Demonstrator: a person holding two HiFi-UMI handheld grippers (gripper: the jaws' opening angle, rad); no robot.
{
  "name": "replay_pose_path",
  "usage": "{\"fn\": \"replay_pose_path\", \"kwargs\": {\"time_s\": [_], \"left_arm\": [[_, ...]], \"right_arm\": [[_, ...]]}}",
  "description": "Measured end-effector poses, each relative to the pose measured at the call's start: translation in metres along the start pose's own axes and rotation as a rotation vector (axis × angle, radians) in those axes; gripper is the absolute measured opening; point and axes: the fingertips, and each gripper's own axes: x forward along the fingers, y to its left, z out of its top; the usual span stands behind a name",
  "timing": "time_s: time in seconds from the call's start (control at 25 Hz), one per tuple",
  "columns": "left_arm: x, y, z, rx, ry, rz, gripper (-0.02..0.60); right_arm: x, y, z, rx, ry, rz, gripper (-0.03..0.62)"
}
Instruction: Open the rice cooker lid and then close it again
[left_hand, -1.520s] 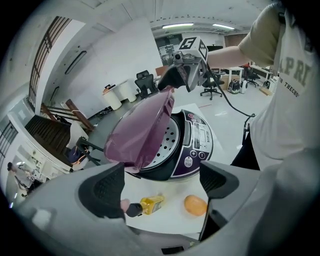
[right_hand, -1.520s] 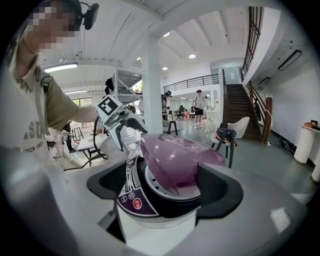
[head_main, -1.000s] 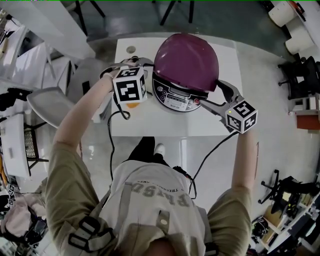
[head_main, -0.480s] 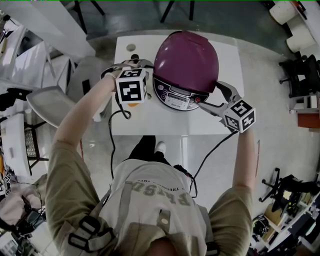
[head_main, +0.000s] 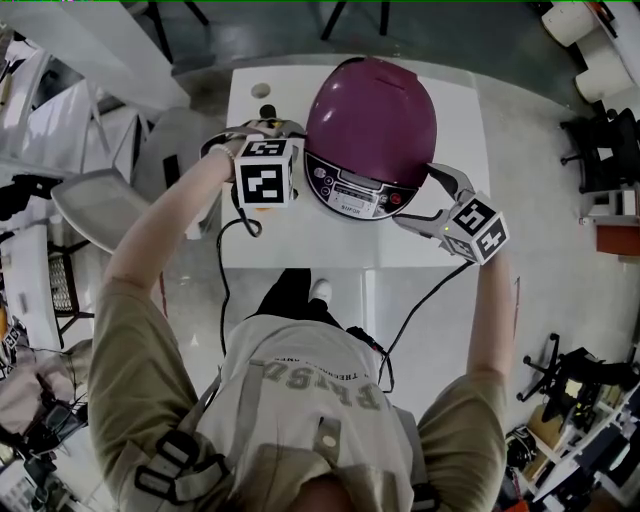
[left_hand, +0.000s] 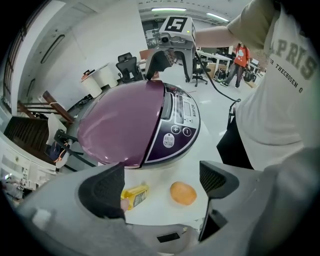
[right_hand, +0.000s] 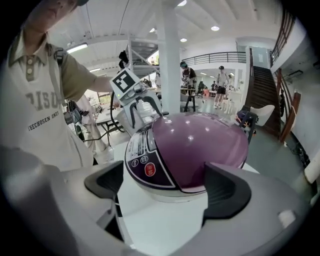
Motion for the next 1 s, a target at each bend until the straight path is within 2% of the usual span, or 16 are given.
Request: {"fn": "replay_pose_path", "kwargs": {"time_s": [0.6, 1.0], "left_arm": [[0.003, 0.002, -0.001, 0.001, 0.019, -0.016, 0.482], [0.008, 0.004, -0.003, 0.009, 0.058, -0.026, 0.482]], "right_arm": [[0.002, 0.004, -0.007, -0.087, 0.075, 0.023, 0.480], [0.006, 0.006, -0.015, -0.156, 0.189, 0.041, 0.482]]}}
